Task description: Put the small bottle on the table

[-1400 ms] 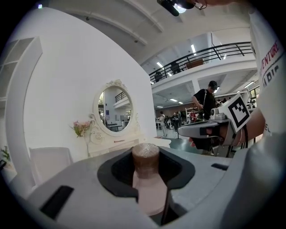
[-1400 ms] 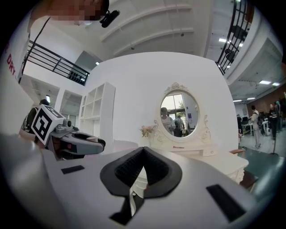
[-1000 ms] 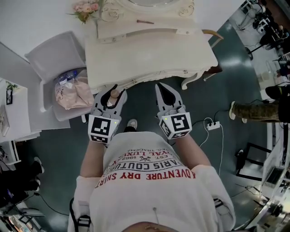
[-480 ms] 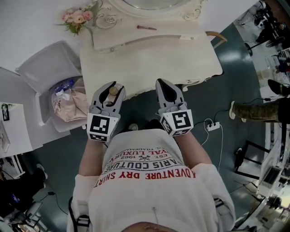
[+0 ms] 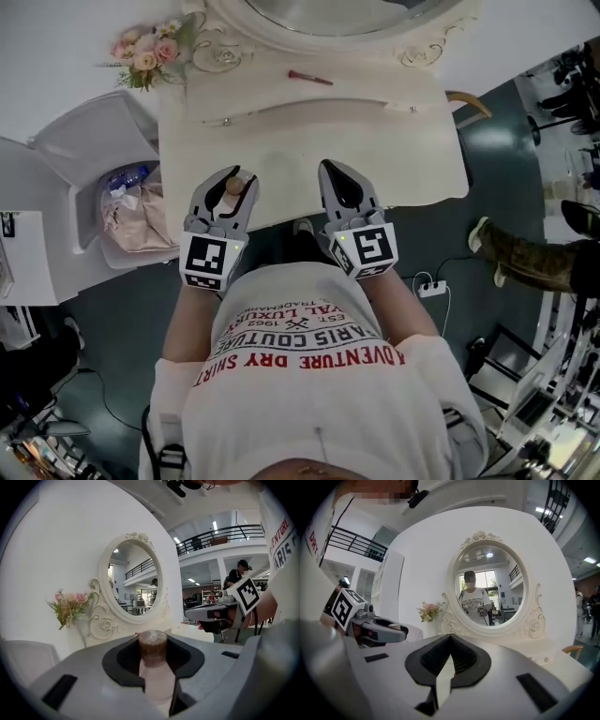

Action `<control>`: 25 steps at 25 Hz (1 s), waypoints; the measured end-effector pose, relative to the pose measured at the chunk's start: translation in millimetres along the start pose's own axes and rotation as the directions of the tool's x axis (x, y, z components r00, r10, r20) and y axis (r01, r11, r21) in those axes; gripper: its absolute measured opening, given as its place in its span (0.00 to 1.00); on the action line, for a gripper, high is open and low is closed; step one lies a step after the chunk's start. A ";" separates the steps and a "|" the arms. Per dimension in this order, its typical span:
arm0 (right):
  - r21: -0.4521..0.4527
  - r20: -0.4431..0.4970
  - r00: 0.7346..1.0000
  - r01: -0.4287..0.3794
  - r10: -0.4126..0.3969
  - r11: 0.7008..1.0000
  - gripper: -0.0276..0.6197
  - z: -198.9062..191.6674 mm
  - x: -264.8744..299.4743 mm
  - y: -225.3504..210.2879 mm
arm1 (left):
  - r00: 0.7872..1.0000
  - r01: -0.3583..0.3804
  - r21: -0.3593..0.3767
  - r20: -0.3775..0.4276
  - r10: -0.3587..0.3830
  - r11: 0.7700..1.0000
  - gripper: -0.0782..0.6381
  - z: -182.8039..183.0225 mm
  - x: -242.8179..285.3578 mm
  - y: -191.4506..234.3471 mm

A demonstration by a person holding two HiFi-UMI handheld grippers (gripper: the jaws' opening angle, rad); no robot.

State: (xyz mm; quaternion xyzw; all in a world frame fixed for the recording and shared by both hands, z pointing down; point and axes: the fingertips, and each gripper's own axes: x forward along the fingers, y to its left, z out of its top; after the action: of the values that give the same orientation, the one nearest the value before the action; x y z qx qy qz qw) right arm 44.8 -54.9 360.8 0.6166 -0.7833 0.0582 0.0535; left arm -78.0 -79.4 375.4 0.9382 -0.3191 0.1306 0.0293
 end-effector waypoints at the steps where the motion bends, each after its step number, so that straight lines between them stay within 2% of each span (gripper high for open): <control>1: 0.000 -0.004 1.000 -0.018 0.018 1.000 0.04 0.5 7.7 -9.0 | 1.000 -0.016 -0.006 -0.005 0.016 1.000 0.28 1.1 9.6 1.6; 7: 0.003 -0.037 0.992 -0.119 0.119 0.993 0.04 -4.8 49.5 -54.0 | 0.993 -0.117 -0.040 -0.033 0.116 0.992 0.28 4.9 58.6 12.1; 12: 0.020 -0.052 0.985 -0.165 0.166 0.986 0.04 -16.3 75.9 -83.6 | 0.984 -0.165 -0.046 -0.076 0.161 0.985 0.28 -4.7 93.9 15.7; 17: 0.030 -0.083 0.975 -0.203 0.204 0.979 0.04 -36.9 94.2 -103.9 | 0.979 -0.183 -0.069 -0.098 0.176 0.981 0.28 -23.1 124.7 14.9; 25: 0.049 -0.138 0.962 -0.231 0.236 0.972 0.04 -80.1 117.8 -127.6 | 0.980 -0.172 -0.101 -0.115 0.160 0.980 0.28 -68.8 176.4 12.6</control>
State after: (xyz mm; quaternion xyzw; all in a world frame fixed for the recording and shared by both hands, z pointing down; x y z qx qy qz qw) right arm 142.3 -185.1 461.5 0.5150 -0.8436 0.1209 0.0921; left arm 33.3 -184.1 487.9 0.8969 -0.4012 0.1645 0.0871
